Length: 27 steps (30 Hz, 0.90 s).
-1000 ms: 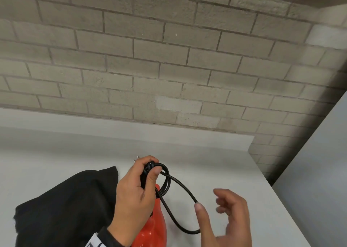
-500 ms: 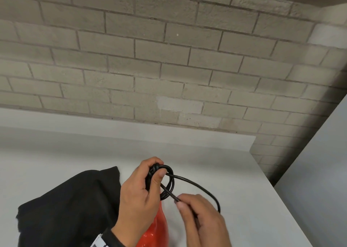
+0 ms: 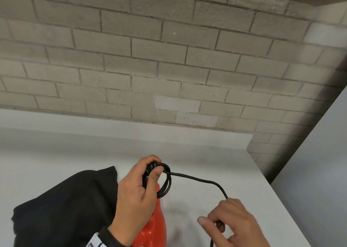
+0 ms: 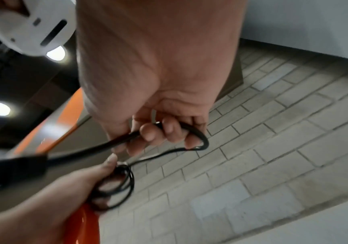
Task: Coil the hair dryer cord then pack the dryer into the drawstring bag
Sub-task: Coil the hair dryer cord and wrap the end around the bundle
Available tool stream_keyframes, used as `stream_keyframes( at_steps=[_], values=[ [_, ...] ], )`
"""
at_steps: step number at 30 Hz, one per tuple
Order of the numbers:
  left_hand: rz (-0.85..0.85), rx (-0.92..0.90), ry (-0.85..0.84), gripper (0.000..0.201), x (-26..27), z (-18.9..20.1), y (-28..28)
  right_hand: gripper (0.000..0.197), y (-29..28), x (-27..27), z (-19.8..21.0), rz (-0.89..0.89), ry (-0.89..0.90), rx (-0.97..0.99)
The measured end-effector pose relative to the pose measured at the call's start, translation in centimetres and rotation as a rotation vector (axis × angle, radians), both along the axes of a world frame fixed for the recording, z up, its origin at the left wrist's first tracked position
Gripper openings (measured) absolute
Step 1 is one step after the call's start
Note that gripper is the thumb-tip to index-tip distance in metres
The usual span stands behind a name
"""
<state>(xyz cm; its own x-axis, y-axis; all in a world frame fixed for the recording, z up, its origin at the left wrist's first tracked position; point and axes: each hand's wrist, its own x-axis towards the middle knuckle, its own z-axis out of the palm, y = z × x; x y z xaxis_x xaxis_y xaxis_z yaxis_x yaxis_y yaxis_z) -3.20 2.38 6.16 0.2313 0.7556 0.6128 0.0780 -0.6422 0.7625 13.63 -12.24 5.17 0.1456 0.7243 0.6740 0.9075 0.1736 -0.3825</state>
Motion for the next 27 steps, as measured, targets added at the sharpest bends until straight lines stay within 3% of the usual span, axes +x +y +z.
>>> stream_keyframes(
  at_steps=[4, 8, 15, 18, 21, 27],
  values=[
    [-0.035, -0.015, -0.006, 0.019, 0.1, 0.0, -0.4, 0.045, 0.6, 1.1, -2.8, 0.025, -0.185, -0.02],
    [-0.069, -0.006, -0.015, 0.015, 0.3, 0.4, -1.2, 0.038, 1.1, 0.7, -4.1, 0.015, -0.175, -0.002],
    [-0.108, -0.015, 0.013, 0.023, 0.5, 0.5, -1.8, 0.011, 2.0, -3.7, -2.4, -0.144, 0.098, 0.313],
    [-0.102, -0.02, 0.011, 0.023, 0.5, 0.5, -1.9, 0.031, 2.5, -5.0, -1.7, -0.184, 0.327, 0.254],
    [-0.072, -0.01, 0.006, 0.022, 0.5, 0.5, -1.8, 0.022, 2.9, -5.8, -1.6, -0.116, 0.462, 0.103],
    [-0.066, 0.015, 0.013, 0.021, 0.4, 0.2, -1.5, 0.011, 2.3, -6.1, 1.7, -0.047, 0.094, 0.081]
  ],
)
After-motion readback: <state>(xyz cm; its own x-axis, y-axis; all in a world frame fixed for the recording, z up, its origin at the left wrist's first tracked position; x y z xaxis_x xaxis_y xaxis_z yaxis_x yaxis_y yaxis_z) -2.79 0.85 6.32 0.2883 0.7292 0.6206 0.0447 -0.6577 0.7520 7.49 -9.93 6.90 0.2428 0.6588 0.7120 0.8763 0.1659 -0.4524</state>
